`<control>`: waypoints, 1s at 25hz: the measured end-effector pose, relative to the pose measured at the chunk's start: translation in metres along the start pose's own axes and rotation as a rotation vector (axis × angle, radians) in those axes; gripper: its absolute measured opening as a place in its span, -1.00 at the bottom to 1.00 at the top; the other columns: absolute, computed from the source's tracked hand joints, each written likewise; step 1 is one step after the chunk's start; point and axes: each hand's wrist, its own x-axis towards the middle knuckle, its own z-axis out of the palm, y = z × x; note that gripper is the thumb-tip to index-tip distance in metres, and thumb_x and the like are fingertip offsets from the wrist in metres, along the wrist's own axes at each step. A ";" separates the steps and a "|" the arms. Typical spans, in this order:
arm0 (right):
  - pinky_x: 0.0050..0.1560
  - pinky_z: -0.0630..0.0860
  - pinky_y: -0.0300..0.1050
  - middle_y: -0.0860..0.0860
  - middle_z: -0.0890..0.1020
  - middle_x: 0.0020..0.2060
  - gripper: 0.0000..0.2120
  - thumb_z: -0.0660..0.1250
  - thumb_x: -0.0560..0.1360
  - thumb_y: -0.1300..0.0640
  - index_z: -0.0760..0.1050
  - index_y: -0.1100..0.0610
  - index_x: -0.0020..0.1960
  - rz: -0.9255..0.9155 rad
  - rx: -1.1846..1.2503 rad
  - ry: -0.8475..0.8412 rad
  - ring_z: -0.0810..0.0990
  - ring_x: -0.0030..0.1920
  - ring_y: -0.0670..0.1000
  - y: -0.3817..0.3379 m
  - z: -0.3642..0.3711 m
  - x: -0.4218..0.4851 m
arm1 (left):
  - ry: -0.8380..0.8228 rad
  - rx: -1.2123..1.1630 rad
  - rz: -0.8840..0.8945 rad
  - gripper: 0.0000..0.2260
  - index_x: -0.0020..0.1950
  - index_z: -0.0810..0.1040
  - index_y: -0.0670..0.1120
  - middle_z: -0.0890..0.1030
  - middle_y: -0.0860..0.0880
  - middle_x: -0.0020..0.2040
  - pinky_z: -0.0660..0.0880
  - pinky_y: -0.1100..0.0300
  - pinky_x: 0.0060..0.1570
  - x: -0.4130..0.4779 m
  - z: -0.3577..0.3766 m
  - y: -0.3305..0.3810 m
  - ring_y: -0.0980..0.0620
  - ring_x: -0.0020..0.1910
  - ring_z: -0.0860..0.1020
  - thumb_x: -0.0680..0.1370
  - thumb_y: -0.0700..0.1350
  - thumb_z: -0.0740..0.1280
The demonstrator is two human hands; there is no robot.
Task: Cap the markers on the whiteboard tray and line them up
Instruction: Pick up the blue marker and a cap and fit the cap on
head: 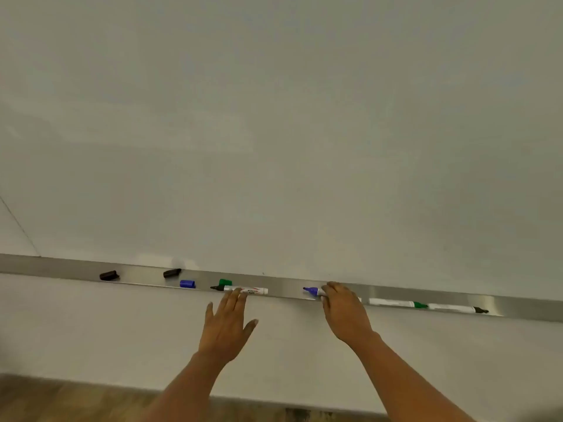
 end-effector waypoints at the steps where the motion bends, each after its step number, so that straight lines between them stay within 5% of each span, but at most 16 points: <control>1: 0.31 0.28 -0.10 0.06 0.45 0.29 -0.70 0.02 0.60 0.14 0.34 0.15 0.28 -0.001 0.007 -0.005 0.39 0.29 0.04 0.005 0.002 0.007 | -0.028 0.021 -0.025 -0.35 0.48 -0.11 -0.03 -0.03 -0.01 0.55 -0.04 -0.12 0.47 0.004 0.004 0.000 0.01 0.52 -0.07 0.48 0.29 -0.22; 4: 0.30 0.30 -0.09 0.06 0.48 0.28 -0.71 0.03 0.60 0.15 0.33 0.14 0.29 -0.026 0.017 -0.048 0.42 0.27 0.05 0.021 0.009 0.023 | -0.008 0.051 -0.058 0.02 0.47 -0.24 -0.02 -0.15 -0.02 0.55 -0.16 -0.10 0.47 0.008 0.016 -0.002 0.00 0.52 -0.16 0.09 0.40 -0.64; 9: 0.20 0.36 -0.15 0.01 0.48 0.25 -0.70 0.03 0.60 0.11 0.33 0.06 0.31 -0.087 0.001 -0.093 0.43 0.21 0.00 0.041 0.022 0.036 | 0.008 0.058 -0.131 0.01 0.45 -0.29 -0.04 -0.18 -0.02 0.54 -0.19 -0.10 0.46 0.008 0.026 0.000 -0.01 0.51 -0.18 0.08 0.40 -0.65; 13: 0.05 0.42 -0.14 0.02 0.52 0.11 -0.74 0.04 0.60 0.10 0.44 0.05 0.19 -0.115 0.031 -0.095 0.45 0.09 0.01 0.043 0.026 0.043 | 0.123 -0.021 -0.161 -0.16 0.48 0.03 -0.06 0.11 -0.06 0.52 -0.02 -0.09 0.47 0.008 0.023 0.003 -0.03 0.51 0.07 0.35 0.34 -0.47; 16: 0.02 0.41 -0.16 0.00 0.52 0.07 -0.75 0.07 0.59 0.08 0.47 0.02 0.16 -0.128 0.052 -0.098 0.45 0.07 -0.01 0.043 0.029 0.045 | 0.223 -0.064 -0.276 -0.59 0.46 0.12 -0.09 0.20 -0.07 0.50 0.05 -0.02 0.47 0.020 0.010 -0.014 0.00 0.49 0.13 0.61 -0.04 -0.07; 21: -0.01 0.41 -0.21 0.01 0.52 0.07 -0.78 0.08 0.59 0.08 0.46 0.04 0.13 -0.141 0.044 -0.100 0.46 0.05 -0.02 0.040 0.033 0.049 | 0.109 0.134 -0.337 -0.48 0.47 -0.05 -0.16 0.02 -0.11 0.54 -0.05 -0.03 0.49 0.042 -0.017 -0.063 -0.04 0.52 -0.04 0.54 -0.28 0.04; 25: -0.05 0.39 -0.21 0.01 0.53 0.09 -0.81 0.09 0.59 0.12 0.44 0.05 0.12 -0.123 0.032 -0.111 0.46 0.06 -0.02 0.036 0.033 0.049 | -0.031 0.309 -0.254 -0.56 0.42 0.13 -0.13 0.19 -0.07 0.50 -0.06 -0.07 0.48 0.054 -0.033 -0.090 -0.02 0.51 0.04 0.54 -0.29 0.05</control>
